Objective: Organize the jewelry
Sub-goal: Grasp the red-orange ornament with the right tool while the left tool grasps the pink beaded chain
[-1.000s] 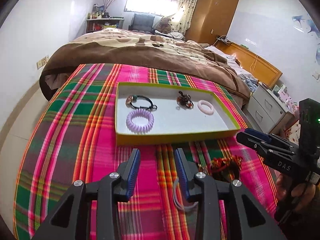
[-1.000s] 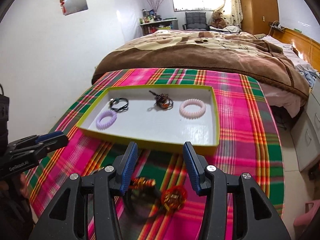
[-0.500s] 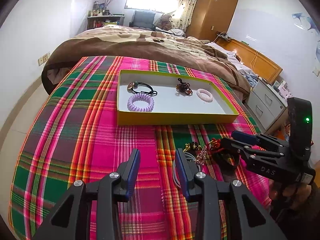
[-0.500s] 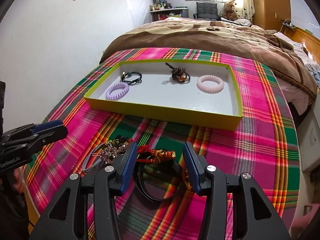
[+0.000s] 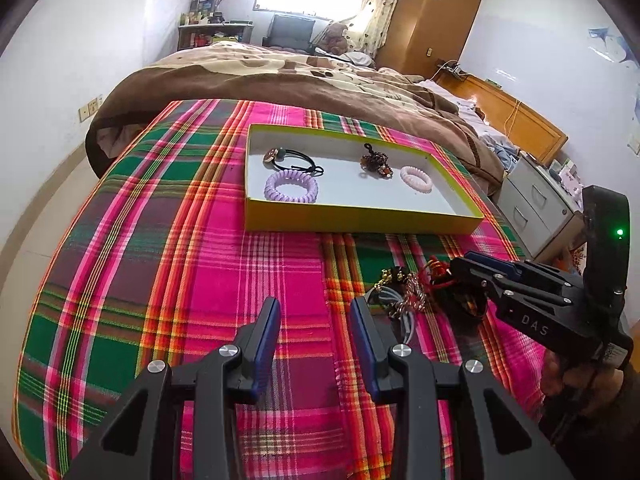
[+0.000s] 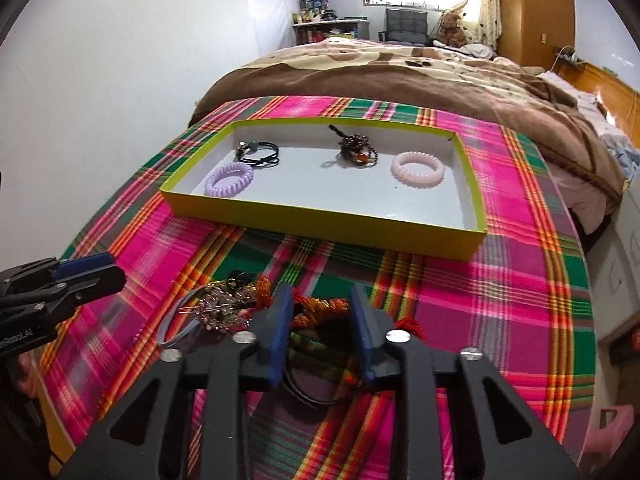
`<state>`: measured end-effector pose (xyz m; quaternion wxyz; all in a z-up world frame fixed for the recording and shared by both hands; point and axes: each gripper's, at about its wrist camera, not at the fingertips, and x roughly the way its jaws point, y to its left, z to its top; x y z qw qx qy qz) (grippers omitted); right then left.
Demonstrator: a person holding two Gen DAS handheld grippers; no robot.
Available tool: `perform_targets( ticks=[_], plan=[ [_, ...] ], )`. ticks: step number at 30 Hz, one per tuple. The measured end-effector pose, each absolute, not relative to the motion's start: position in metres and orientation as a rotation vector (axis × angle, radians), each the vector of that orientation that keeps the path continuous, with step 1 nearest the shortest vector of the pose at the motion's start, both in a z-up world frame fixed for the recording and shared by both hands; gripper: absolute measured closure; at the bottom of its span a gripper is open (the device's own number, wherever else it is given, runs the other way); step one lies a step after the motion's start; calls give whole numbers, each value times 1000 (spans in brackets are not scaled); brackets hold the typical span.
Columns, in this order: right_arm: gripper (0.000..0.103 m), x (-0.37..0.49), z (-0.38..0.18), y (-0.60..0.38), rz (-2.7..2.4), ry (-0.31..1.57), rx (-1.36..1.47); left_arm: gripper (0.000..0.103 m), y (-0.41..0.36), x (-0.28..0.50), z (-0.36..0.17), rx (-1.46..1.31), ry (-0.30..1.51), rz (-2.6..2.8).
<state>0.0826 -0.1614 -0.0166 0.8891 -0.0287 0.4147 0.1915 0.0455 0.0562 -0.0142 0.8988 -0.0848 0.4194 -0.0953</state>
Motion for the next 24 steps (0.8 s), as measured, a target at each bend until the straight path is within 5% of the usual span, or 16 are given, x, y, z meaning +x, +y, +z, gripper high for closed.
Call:
perform_targets(
  ticks=[24],
  plan=[
    [82, 61, 10, -201, 362, 768, 85, 67, 12, 56, -9, -92, 873, -334]
  ],
)
